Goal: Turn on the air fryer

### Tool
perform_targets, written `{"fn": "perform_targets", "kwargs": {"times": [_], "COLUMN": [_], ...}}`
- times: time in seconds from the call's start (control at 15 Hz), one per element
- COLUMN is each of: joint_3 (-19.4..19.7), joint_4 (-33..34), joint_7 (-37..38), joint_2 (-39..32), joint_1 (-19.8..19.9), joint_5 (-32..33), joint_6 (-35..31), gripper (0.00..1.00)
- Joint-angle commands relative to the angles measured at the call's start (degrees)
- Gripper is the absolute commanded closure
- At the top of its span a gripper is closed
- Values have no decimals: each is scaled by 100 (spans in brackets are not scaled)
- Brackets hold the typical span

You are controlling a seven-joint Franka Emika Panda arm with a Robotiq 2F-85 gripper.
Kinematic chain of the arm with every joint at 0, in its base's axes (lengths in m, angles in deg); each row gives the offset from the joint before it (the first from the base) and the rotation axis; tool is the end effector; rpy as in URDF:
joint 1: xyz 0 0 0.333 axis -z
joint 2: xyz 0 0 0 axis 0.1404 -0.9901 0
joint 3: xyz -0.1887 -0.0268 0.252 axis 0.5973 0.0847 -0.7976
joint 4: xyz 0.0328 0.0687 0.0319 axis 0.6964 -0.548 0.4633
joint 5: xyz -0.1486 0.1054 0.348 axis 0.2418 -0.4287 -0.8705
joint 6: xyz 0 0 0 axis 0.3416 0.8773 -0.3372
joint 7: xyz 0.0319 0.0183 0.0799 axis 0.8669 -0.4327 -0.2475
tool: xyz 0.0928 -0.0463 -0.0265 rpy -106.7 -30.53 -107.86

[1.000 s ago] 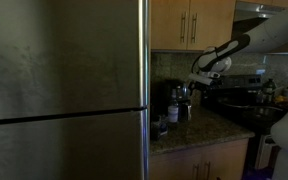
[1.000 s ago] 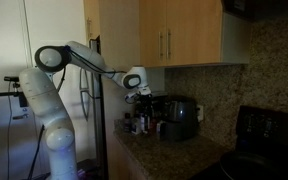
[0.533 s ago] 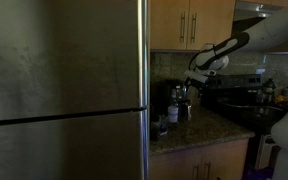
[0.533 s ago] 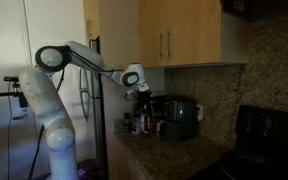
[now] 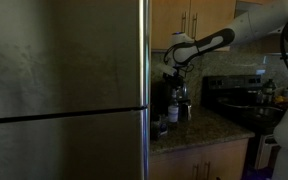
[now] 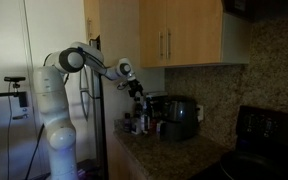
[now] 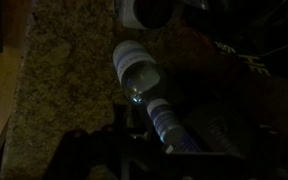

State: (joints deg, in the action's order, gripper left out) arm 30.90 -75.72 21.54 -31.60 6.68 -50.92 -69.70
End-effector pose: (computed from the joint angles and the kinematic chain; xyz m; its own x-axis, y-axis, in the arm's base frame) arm 0.5240 0.1914 0.5416 0.2522 -0.9374 0.2402 -0.9061 -0.3159 -0.2814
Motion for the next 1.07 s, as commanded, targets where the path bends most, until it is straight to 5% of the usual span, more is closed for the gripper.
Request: {"fn": "perform_targets", "kwargs": {"times": [0.0,0.33,0.4,0.73,1.0], "joint_3": [159,289,387,565,999], "joint_4": [839,1734,1989,1942,1884], "joint_7": [681,719,404,331,317], "joint_2": [-294,-252,-392,-267,-932], "joint_1": [-337,-511,-498,-559,-336], "joint_5": [790,1682,1432,1254,282], "joint_6": [1524,3880,4173,4131,3749], "gripper": [0,0,0,0,0]}}
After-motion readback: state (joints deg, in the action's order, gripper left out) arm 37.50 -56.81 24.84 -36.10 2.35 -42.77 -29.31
